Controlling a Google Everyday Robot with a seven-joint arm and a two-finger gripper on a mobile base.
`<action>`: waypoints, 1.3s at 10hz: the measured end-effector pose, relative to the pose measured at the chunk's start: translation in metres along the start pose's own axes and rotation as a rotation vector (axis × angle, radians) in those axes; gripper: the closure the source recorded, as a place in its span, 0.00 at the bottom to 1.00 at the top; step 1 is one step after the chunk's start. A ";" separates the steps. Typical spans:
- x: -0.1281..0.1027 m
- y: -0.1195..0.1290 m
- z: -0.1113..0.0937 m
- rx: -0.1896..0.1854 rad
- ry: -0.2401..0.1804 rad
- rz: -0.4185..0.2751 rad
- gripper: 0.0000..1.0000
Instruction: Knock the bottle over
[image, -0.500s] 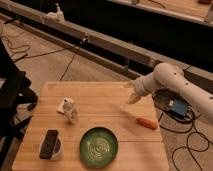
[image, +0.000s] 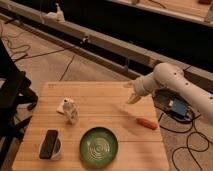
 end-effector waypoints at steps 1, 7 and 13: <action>0.000 0.000 0.000 0.000 -0.001 0.001 0.38; 0.000 0.000 0.000 0.000 0.000 0.000 0.38; 0.000 0.000 0.000 0.000 0.000 0.000 0.77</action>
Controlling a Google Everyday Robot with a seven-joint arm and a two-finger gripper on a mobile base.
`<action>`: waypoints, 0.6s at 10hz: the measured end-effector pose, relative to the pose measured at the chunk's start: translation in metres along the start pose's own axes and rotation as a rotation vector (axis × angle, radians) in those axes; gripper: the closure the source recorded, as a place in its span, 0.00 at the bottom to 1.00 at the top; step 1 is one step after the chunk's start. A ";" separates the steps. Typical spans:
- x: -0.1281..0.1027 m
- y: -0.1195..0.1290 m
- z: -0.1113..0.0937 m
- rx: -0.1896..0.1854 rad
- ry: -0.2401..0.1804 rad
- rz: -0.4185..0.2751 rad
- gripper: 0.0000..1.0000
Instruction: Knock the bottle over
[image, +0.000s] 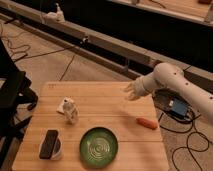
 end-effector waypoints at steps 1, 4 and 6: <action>0.000 0.000 0.000 0.000 -0.001 0.001 0.85; 0.000 -0.001 0.000 0.000 0.006 -0.005 1.00; -0.007 -0.005 0.016 -0.038 0.051 -0.066 1.00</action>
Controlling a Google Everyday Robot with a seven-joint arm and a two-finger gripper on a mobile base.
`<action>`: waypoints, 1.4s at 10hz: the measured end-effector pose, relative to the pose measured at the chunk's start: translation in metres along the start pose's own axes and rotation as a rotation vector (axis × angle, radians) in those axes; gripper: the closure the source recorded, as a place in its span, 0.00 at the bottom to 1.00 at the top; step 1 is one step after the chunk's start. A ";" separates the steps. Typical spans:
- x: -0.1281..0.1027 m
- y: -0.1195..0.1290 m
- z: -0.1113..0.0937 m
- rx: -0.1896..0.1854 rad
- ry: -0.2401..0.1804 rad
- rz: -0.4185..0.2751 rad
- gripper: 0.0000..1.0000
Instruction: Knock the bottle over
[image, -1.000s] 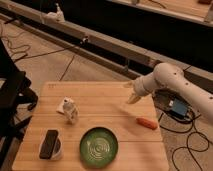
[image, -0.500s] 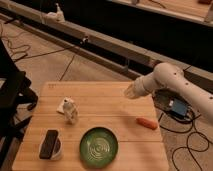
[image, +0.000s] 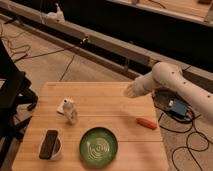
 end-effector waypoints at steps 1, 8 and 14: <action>-0.012 0.000 0.017 -0.037 0.013 -0.051 1.00; -0.109 0.010 0.127 -0.227 -0.074 -0.196 1.00; -0.206 0.041 0.185 -0.378 -0.278 -0.260 1.00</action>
